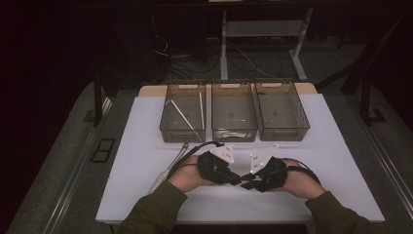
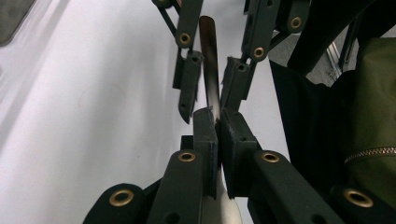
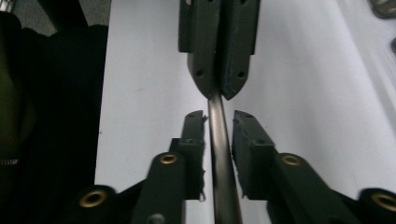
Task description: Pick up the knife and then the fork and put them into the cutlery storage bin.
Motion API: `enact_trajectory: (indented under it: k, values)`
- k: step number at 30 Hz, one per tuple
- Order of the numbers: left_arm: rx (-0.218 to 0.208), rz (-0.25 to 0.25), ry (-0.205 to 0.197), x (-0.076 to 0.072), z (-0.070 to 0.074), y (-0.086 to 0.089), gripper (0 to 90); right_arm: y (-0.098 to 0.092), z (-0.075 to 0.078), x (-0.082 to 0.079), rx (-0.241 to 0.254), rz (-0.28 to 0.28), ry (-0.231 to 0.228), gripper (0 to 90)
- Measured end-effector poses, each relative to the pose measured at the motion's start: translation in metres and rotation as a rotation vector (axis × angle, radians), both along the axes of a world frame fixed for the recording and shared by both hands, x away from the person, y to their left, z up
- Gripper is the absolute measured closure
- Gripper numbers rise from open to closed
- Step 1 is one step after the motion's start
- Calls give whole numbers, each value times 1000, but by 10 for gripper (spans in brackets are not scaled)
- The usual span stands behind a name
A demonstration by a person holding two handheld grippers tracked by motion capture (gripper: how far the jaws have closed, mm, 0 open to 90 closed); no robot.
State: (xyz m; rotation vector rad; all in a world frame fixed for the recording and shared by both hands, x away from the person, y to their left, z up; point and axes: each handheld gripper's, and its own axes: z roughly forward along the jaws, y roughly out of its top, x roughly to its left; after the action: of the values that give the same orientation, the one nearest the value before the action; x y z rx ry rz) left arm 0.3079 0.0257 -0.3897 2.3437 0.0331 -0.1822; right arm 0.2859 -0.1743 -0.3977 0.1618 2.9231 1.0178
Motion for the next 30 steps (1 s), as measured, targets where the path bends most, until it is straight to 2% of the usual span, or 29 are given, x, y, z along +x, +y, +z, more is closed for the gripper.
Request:
enact_trajectory:
  k: [2, 7, 9, 14, 16, 18, 20, 21, 24, 26, 28, 30]
  values:
    - [1, -4, 3, 0, 0, 0, 841, 1, 0, -1, -4, 10, -5, 786]
    - [1, -18, -1, -1, 0, 0, 840, 3, 0, -3, -17, 28, -17, 811]
    - [2, -22, -2, -1, -1, 0, 839, 3, 0, -3, -21, 28, -11, 815]
    - [1, -42, -11, -2, -1, -1, 835, 4, -1, -3, -26, 28, 38, 819]
    - [-2, -43, -7, -1, -2, 0, 825, 3, -1, -3, -24, 22, 37, 820]
    - [-17, -35, 3, -1, -2, 1, 769, 3, -1, -3, -24, 25, 47, 820]
    - [-34, -8, -15, 0, -2, 4, 634, 1, -1, -2, -26, 20, 56, 820]
    - [-49, -2, -6, 1, -1, 6, 587, 1, -2, -2, -28, 19, 59, 821]
    - [-86, 41, 5, 1, 1, 15, 498, -2, -2, 1, -29, 12, 70, 821]
    - [-112, 78, -12, 1, 2, 23, 450, -5, -2, 1, -23, -2, 73, 821]
    - [-132, 132, 8, -2, 2, 32, 410, -8, -1, 2, -21, -15, 63, 821]
    - [-147, 167, -5, -3, 2, 42, 361, -12, 1, 4, -17, -28, 56, 820]
